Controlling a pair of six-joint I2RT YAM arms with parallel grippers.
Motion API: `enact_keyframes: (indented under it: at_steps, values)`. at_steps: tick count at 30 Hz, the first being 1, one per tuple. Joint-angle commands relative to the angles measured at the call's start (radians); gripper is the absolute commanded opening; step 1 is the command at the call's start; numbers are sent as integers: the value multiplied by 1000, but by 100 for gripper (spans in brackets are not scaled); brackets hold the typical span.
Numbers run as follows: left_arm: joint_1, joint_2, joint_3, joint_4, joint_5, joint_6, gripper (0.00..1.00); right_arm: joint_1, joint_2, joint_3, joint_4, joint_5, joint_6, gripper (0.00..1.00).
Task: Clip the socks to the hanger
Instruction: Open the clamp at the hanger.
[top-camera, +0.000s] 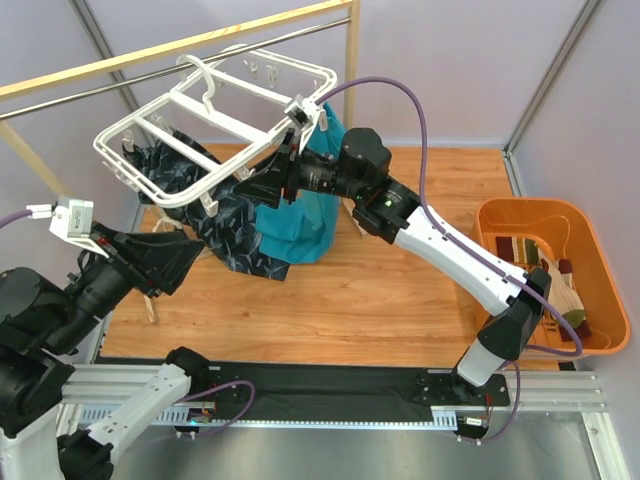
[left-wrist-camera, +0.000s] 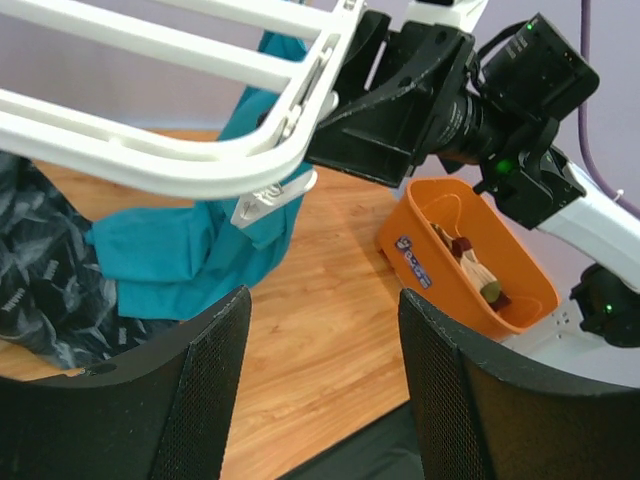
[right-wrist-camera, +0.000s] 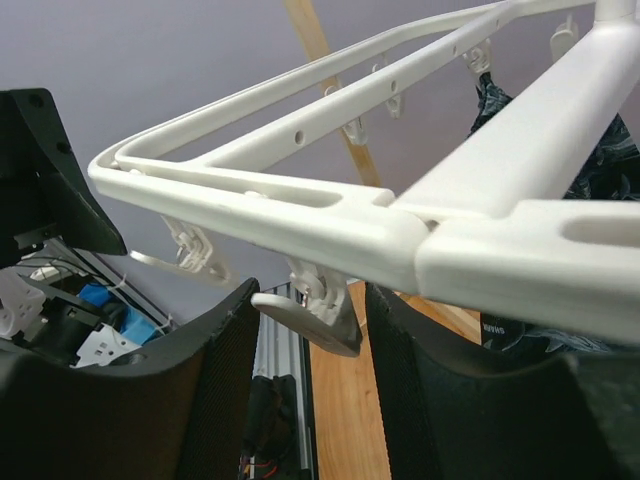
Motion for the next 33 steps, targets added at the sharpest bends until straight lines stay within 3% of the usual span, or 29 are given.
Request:
enact_keyframes:
  at_steps: [1,14,16,17,19,24,33]
  values:
    - [-1,10,-39,47,73,-56,68,1,-50,3,-9,35,20,48]
    - [-1,50,-80,202,205,-164,68,3,-60,29,-52,30,41,27]
    - [-1,52,-71,203,202,-164,67,2,-55,24,-43,26,47,30]
    - [-1,50,-62,199,193,-157,67,1,-55,18,-38,20,47,40]
    - [-1,50,-46,165,155,-138,67,2,-60,-3,-3,10,46,46]
    - [-1,42,42,59,-23,-33,63,25,-52,14,-59,20,-17,50]
    - [-1,49,116,-60,-160,74,64,70,-55,38,-208,194,-154,57]
